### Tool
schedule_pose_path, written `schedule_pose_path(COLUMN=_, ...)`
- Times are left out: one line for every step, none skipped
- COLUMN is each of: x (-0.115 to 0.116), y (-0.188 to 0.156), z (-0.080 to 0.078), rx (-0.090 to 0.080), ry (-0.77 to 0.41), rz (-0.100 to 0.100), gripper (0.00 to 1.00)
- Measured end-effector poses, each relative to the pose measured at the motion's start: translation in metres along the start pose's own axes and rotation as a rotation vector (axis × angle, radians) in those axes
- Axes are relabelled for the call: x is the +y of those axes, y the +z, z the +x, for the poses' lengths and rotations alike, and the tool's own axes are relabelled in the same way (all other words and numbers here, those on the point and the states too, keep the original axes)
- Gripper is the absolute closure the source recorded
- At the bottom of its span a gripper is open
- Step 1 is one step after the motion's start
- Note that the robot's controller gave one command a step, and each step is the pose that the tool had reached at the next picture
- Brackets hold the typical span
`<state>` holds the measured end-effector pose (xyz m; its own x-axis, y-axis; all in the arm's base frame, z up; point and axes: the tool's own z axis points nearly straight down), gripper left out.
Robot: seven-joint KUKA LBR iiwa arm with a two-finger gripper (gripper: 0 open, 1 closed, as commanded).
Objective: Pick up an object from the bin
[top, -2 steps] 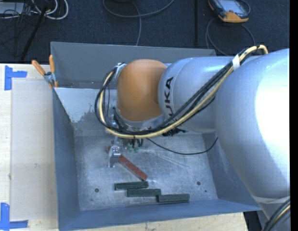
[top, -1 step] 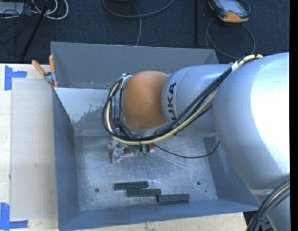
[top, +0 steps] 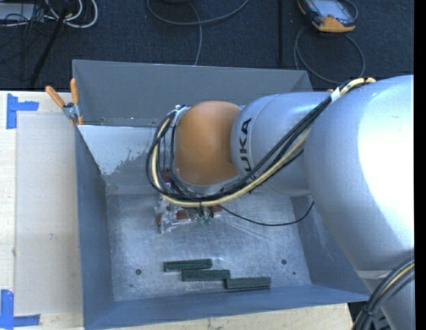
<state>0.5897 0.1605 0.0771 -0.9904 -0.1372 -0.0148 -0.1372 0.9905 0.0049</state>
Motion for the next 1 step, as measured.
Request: schedule_pose_path(x=-0.0071, y=-0.1955, z=-0.0191, rx=0.014, ry=-0.029, rz=0.005, gripper=1.00)
